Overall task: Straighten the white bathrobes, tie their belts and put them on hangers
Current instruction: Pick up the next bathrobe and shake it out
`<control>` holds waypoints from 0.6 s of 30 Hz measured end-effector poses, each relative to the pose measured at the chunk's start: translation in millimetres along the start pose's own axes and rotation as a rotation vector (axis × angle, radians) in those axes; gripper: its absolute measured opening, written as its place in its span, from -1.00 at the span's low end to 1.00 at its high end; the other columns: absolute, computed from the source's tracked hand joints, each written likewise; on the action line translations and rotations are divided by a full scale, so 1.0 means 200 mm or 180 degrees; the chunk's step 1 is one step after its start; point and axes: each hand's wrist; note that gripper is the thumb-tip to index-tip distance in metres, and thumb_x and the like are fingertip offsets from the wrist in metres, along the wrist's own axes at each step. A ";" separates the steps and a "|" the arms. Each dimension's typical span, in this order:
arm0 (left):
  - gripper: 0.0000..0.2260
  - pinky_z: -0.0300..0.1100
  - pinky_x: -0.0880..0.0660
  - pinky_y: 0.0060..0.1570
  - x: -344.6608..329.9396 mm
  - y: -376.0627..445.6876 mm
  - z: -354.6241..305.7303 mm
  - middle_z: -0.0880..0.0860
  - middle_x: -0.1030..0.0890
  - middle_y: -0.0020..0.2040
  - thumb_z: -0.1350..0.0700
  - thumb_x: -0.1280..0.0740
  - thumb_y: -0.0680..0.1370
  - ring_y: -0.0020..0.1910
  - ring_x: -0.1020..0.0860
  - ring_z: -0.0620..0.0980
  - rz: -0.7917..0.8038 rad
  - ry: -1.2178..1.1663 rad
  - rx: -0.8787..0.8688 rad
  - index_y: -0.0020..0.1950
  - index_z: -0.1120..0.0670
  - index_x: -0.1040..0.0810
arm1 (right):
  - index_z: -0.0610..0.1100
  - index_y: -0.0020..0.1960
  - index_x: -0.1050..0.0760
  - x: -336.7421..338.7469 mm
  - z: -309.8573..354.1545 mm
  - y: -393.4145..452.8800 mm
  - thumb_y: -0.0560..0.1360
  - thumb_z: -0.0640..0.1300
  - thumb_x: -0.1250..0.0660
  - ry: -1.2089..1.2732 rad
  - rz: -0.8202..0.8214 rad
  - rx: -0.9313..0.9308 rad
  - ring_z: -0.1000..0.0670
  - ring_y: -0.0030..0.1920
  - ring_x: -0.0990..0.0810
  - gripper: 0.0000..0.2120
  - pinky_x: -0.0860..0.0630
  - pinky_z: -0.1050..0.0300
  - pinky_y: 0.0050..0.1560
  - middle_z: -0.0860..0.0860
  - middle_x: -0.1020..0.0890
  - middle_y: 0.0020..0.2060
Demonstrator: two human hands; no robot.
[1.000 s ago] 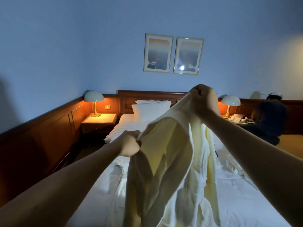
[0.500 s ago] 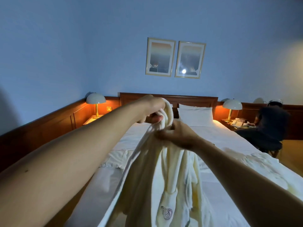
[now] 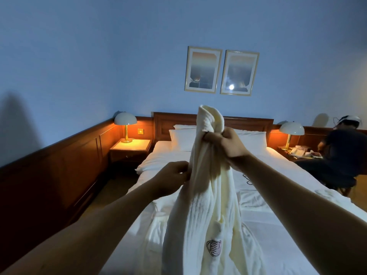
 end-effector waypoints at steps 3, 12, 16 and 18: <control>-0.80 0.03 -0.57 -0.03 0.00 -0.02 -0.04 0.07 -0.62 -0.12 0.02 -0.25 0.67 -0.09 -0.59 0.05 -0.0531 -0.0224 0.0090 -0.02 0.09 -0.58 | -0.18 -0.29 -0.60 0.06 0.02 0.01 0.55 -0.25 -0.42 -0.0249 -0.0040 0.0074 0.08 -0.37 -0.62 -0.77 -0.54 0.18 -0.31 0.02 -0.65 -0.40; -0.86 -0.11 -0.36 -0.24 0.41 -0.07 0.10 -0.07 -0.41 -0.12 0.01 -0.21 0.62 -0.18 -0.43 -0.01 -0.1204 0.2432 -0.1527 -0.01 0.06 -0.46 | 0.01 -0.05 -0.58 0.49 -0.08 -0.03 0.47 0.21 -0.47 -0.2727 -0.0046 -0.0135 -0.02 -0.21 -0.64 -0.72 -0.51 0.09 -0.26 0.02 -0.66 -0.23; -0.87 -0.10 -0.29 -0.23 0.48 -0.06 0.11 0.00 -0.49 -0.26 0.21 -0.28 0.58 -0.23 -0.44 0.06 -0.1997 0.1783 -0.0912 -0.17 0.11 -0.46 | 0.10 -0.10 -0.58 0.54 -0.10 -0.08 0.34 0.36 -0.47 -0.2980 0.0060 -0.0066 0.09 -0.25 -0.58 -0.64 -0.38 0.18 -0.33 0.11 -0.61 -0.24; -0.86 -0.15 -0.26 -0.21 0.44 -0.06 0.10 0.05 -0.54 -0.24 0.27 -0.23 0.60 -0.21 -0.47 0.09 -0.2171 0.1462 -0.0667 -0.15 0.19 -0.49 | 0.10 -0.13 -0.61 0.54 -0.10 -0.11 0.21 0.47 -0.42 -0.2917 0.0256 0.0005 0.10 -0.28 -0.58 -0.52 -0.38 0.20 -0.32 0.14 -0.62 -0.30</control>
Point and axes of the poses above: each hand's wrist, its own y-axis towards the middle knuckle, its own x-axis out of the back of the hand, z = x × y
